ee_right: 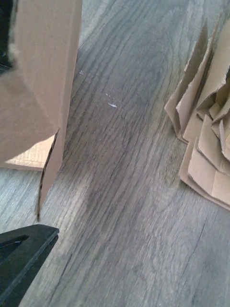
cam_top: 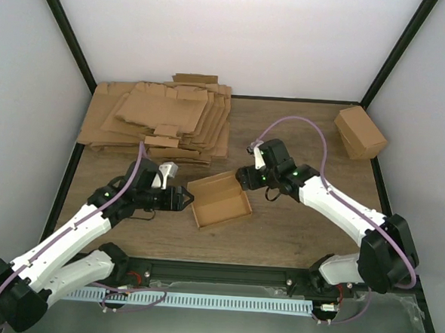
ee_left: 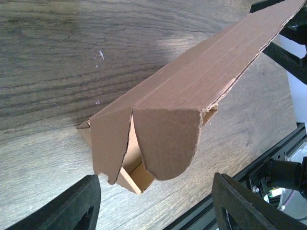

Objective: Fold the paper box

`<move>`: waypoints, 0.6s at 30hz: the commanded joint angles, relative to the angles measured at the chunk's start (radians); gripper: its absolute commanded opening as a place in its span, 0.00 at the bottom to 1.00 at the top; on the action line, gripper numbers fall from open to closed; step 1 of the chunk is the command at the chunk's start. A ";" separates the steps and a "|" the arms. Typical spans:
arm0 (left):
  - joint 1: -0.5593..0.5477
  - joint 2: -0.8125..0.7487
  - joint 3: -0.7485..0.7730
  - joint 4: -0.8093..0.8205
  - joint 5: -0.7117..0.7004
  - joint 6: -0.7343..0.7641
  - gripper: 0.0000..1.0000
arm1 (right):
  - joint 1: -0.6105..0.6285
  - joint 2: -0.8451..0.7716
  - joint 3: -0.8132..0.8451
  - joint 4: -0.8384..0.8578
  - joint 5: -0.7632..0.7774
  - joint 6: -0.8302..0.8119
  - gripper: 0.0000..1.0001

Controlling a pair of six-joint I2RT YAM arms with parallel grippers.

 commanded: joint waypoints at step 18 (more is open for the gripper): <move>-0.021 0.075 -0.034 0.114 0.009 -0.104 0.39 | -0.002 0.108 0.113 -0.024 -0.178 -0.136 0.56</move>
